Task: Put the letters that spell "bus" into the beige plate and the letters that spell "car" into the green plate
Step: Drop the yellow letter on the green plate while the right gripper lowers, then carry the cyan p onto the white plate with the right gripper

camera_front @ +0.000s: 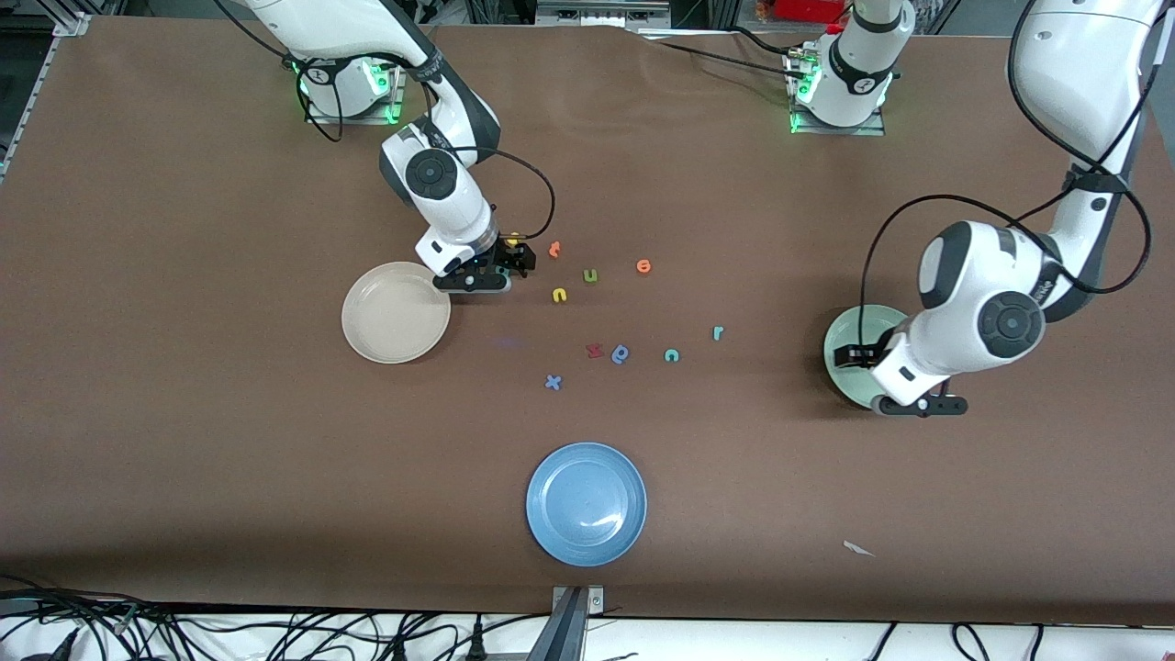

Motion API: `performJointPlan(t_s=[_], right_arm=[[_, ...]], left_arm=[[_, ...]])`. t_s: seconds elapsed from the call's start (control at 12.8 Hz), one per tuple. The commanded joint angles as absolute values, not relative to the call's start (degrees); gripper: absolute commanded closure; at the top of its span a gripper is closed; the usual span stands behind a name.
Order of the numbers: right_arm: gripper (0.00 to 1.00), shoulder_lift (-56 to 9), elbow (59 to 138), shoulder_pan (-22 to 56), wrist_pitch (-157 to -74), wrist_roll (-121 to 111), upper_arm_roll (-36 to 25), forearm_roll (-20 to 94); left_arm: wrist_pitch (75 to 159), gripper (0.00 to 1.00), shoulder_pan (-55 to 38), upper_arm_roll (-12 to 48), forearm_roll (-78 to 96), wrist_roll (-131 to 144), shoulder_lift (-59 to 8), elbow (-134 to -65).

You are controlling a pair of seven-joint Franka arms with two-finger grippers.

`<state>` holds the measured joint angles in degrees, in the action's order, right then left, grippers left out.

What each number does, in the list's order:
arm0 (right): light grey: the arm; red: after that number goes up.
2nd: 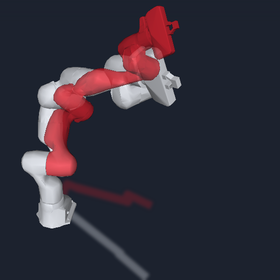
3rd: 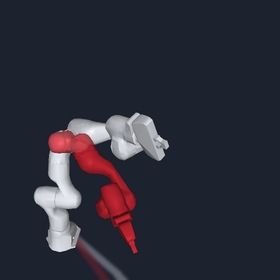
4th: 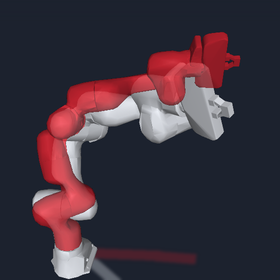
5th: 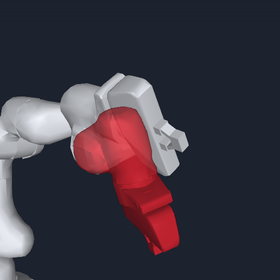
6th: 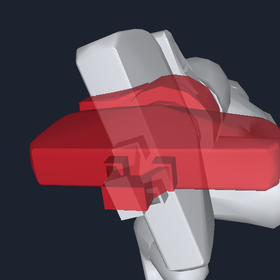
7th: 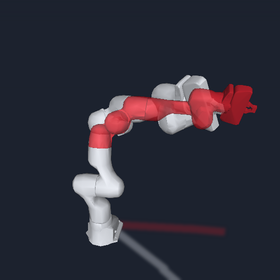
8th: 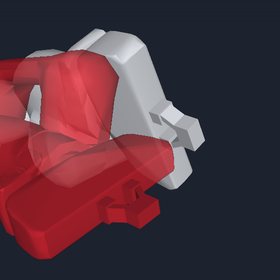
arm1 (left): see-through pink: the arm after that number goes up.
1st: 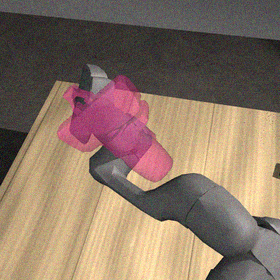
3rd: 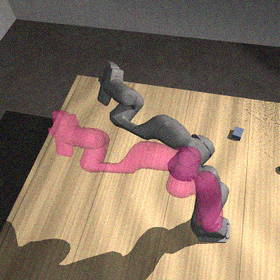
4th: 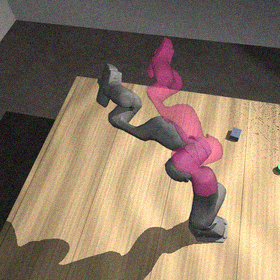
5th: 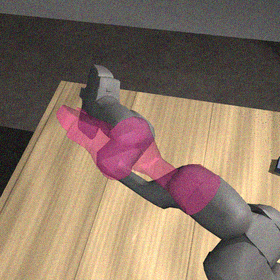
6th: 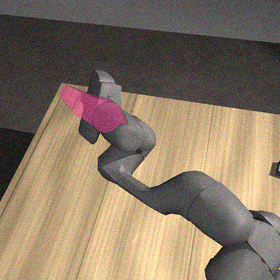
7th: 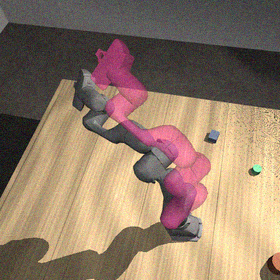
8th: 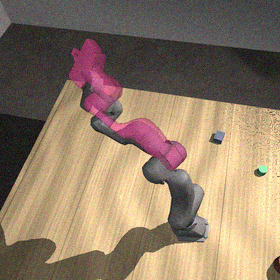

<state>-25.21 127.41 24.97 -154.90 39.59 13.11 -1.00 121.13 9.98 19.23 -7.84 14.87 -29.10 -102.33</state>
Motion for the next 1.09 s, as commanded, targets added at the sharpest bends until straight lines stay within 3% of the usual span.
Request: performJointPlan(t_s=[0.0, 0.62, 1.01], right_arm=[[0.0, -25.0, 128.2, 26.1, -156.3, 39.5, 12.4, -0.8], [0.09, -25.9, 128.6, 27.2, -156.6, 39.5, 12.3, -0.9], [0.42, -26.2, 128.9, 27.4, -156.6, 39.4, 12.3, -1.2]], left_arm=[[120.4, 0.17, 9.3, 23.0, -6.7, 22.6, -29.1, -102.2], [129.5, 0.29, -0.6, 24.2, -6.6, 37.3, -33.6, -105.9], [132.6, 0.33, -2.3, 24.2, -6.6, 38.8, -35.7, -107.3]])
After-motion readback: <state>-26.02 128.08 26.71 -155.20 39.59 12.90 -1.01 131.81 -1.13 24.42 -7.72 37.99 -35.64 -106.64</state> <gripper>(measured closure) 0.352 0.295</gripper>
